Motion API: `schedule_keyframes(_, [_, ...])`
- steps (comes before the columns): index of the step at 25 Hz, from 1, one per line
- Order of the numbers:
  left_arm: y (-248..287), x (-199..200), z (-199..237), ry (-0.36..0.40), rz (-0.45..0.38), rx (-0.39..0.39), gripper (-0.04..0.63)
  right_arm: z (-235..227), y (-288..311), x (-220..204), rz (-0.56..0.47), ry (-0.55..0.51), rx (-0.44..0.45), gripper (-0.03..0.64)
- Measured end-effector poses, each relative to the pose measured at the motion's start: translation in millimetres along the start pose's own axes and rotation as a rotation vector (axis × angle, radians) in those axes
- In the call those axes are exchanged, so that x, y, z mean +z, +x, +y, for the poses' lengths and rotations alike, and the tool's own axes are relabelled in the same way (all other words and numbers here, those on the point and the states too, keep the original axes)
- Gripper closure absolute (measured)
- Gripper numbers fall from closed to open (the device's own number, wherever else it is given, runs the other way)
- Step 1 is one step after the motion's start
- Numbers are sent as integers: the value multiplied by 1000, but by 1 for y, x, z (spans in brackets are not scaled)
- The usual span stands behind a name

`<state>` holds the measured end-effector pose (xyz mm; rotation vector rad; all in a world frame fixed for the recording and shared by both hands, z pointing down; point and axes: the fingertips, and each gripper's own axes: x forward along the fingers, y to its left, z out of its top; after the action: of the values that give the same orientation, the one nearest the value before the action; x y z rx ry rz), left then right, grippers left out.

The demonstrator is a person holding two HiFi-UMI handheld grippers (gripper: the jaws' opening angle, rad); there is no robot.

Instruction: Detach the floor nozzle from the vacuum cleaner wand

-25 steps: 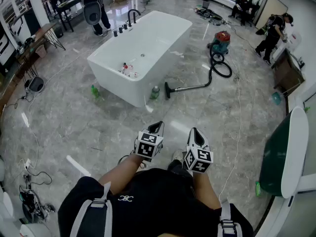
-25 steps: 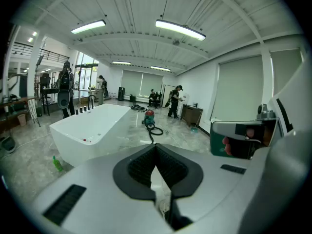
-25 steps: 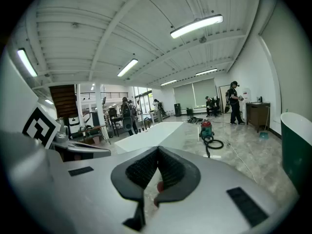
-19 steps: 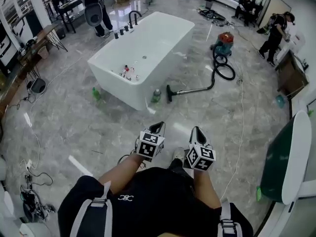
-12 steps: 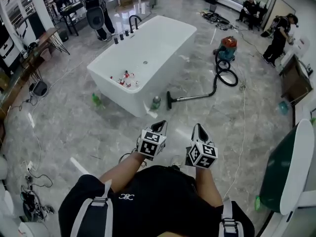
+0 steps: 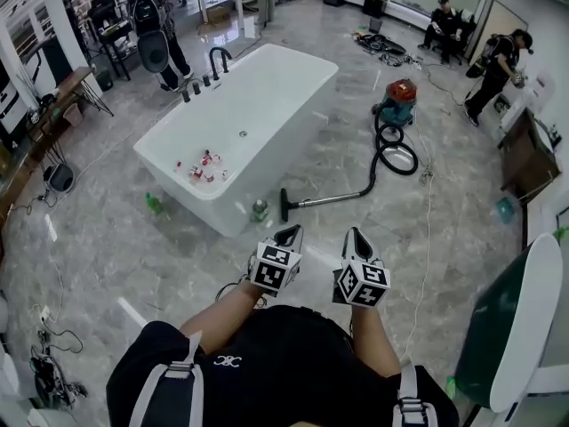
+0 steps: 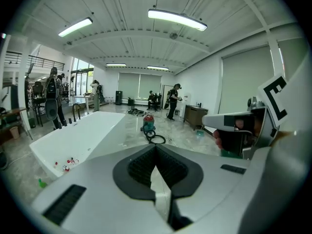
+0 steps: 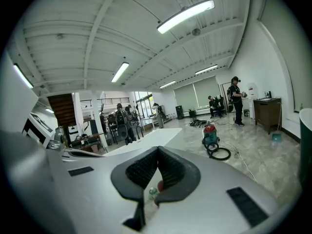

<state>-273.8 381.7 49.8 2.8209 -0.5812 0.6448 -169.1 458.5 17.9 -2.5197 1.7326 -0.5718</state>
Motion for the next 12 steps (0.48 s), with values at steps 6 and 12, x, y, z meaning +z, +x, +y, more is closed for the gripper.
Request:
schedule_keyframes(6, [52,10,-20,32,29,-20,597,-47,26,-1,28,25,-5,611])
schedule_keyframes(12, [100,26,-25,54,41,-40,596,-74,58,3,49,28,-3,611])
